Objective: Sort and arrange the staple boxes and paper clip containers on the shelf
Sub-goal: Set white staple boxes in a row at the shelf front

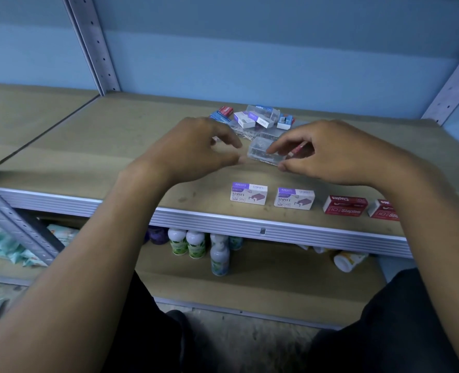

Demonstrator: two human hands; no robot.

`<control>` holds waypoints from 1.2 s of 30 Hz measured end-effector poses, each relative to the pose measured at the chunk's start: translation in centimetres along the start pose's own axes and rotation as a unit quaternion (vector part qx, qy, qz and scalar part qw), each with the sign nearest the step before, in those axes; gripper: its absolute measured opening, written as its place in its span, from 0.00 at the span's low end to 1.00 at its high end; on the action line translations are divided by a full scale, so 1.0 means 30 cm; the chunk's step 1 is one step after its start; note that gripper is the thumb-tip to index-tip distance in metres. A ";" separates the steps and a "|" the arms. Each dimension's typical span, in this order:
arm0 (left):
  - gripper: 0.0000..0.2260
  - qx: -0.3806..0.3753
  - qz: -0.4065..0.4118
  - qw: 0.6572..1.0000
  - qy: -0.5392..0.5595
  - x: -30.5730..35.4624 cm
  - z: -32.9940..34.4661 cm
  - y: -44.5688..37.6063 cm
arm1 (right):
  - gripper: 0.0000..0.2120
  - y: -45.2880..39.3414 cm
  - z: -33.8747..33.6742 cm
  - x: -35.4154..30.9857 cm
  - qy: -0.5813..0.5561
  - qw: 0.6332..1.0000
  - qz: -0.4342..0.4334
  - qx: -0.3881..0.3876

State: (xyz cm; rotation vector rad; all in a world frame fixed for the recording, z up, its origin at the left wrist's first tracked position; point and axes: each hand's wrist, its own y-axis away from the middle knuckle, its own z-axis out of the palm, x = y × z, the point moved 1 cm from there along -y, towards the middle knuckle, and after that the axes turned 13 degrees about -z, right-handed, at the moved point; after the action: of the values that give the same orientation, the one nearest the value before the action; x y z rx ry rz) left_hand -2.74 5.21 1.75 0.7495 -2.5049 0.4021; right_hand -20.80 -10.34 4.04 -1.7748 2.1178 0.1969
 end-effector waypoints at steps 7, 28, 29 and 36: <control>0.18 0.062 -0.046 0.996 -0.052 -0.051 0.015 -0.141 | 0.21 -0.059 0.041 0.045 0.028 0.999 0.007 0.029; 0.19 0.087 -0.125 0.986 -0.066 -0.118 0.084 -0.320 | 0.23 -0.180 0.119 0.095 0.056 0.998 0.011 0.020; 0.20 0.090 -0.126 0.986 -0.066 -0.116 0.083 -0.319 | 0.24 -0.180 0.120 0.096 0.055 0.998 0.011 0.021; 0.26 0.083 -0.128 0.986 -0.062 -0.098 0.082 -0.313 | 0.25 -0.170 0.116 0.099 0.044 0.998 0.018 0.038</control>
State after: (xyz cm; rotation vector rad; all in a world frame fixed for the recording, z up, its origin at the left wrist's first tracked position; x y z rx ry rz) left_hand 3.92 -2.09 -0.60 1.1805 -2.4664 0.4891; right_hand -15.60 -12.93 0.40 -1.7338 2.1893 0.0474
